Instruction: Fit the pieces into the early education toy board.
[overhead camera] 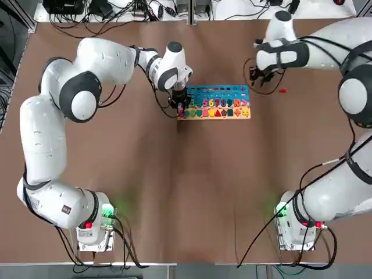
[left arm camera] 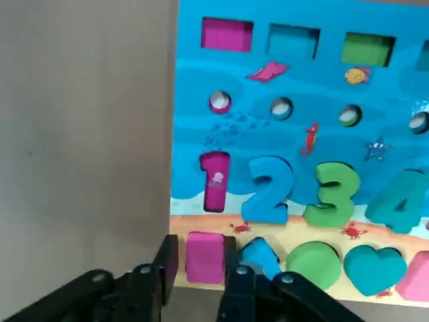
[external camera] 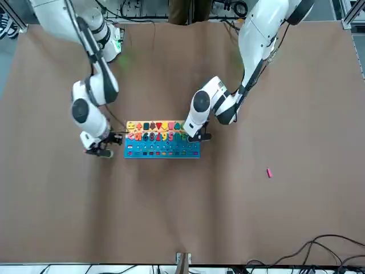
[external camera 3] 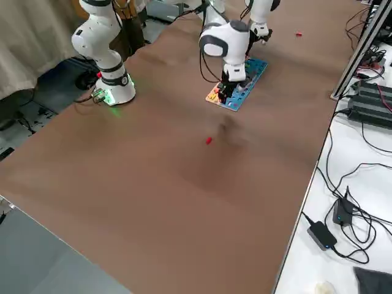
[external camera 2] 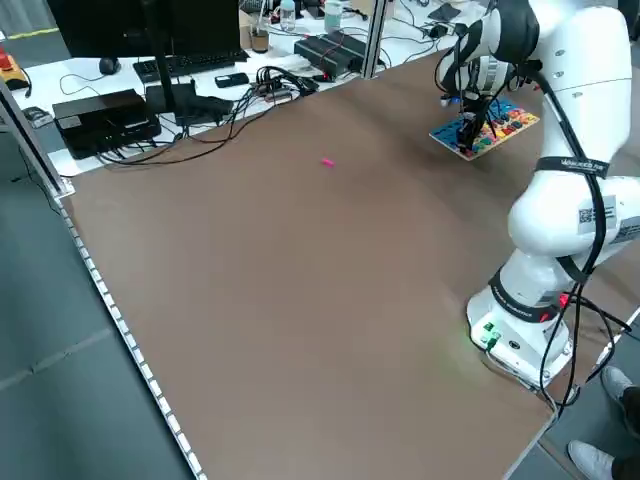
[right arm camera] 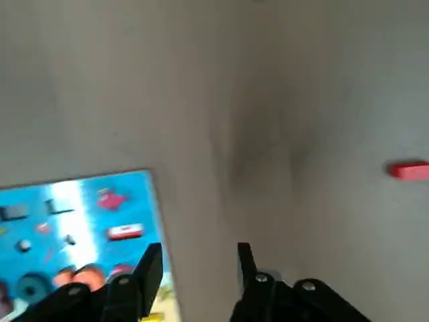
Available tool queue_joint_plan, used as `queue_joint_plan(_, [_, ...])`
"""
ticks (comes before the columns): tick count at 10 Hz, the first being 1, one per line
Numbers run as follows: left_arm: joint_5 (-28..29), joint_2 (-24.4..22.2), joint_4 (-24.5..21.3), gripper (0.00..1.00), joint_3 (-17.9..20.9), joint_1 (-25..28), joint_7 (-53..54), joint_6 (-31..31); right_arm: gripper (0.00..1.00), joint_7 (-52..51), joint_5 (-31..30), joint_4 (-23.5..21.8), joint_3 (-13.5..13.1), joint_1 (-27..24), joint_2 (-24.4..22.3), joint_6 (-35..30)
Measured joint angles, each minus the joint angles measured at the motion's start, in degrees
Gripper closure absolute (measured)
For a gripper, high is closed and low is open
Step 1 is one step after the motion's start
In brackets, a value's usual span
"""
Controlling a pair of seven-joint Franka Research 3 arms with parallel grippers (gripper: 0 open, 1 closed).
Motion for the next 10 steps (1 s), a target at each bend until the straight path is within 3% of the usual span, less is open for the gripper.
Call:
queue_joint_plan(5, [0.0,-0.04,0.29,0.64,-0.03,-0.1,-0.01,-0.37,0.47,-4.43,0.0,-0.09,-0.31,-12.2,0.11,-0.72])
queue_joint_plan(10, [0.0,-0.41,0.31,0.64,-0.06,-0.75,-0.19,-2.2,0.47,-12.25,-0.31,-0.11,-0.3,-15.45,2.97,4.71])
